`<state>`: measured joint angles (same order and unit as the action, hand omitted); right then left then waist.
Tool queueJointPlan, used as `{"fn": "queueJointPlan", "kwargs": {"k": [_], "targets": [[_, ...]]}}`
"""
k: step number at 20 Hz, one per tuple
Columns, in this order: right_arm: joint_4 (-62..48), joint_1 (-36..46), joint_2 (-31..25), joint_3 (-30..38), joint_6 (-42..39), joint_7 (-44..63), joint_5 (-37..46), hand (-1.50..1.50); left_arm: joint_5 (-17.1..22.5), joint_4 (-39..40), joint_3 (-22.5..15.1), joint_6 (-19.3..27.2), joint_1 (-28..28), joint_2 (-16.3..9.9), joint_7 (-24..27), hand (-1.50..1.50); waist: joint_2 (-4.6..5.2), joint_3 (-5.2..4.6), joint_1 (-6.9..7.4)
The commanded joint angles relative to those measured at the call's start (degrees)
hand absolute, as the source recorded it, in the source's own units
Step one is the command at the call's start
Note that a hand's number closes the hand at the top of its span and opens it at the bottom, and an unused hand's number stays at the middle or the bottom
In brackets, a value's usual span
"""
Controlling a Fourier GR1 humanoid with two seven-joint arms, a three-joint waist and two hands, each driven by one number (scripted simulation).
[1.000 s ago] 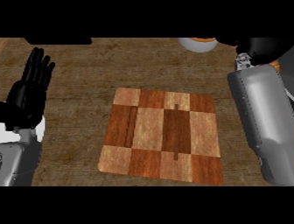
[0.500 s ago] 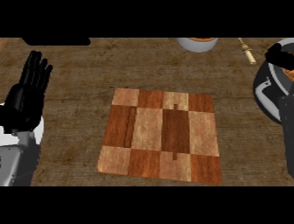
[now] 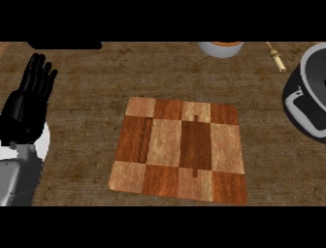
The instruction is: Pick the croissant from the cutting board and place it in the pot
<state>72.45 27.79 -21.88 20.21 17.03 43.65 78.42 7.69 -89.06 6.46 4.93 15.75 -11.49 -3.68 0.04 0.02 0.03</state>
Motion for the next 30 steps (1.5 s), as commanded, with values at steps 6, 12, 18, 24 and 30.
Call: {"fn": "queueJointPlan", "kwargs": {"k": [6, 12, 18, 24, 30], "targets": [[-15.0, 1.2, -3.0, 8.0, 2.0, -8.6, -13.8, 1.50, -1.9, -1.7, -1.1, 2.1, 0.2, 1.4, -1.5, 0.00, 0.03, 0.06, 0.28], [-22.7, 2.1, -0.5, 10.2, 4.5, -18.7, -22.9, -1.50, -2.3, 3.2, -0.8, 0.9, 0.7, 1.7, 2.6, 0.00, 0.30, 0.05, 0.37], [-20.9, 3.5, -2.5, 11.0, 9.2, -30.0, -28.2, -1.50, 0.1, 0.2, 0.9, -1.3, -1.5, 0.0, 1.1, 0.00, 0.12, 0.03, 0.41], [-18.1, 7.3, -1.1, 16.0, 14.0, -29.5, -36.0, -1.50, -1.2, -1.1, -0.7, 0.6, -1.9, 2.4, 1.4, 0.00, -0.05, 0.02, 0.36], [-9.4, 0.1, 0.6, 21.6, 15.1, -35.9, -48.1, -1.50, -0.6, -1.5, 0.7, -0.2, -1.2, 0.5, -0.6, 0.00, -0.16, 0.02, -0.29]]}}
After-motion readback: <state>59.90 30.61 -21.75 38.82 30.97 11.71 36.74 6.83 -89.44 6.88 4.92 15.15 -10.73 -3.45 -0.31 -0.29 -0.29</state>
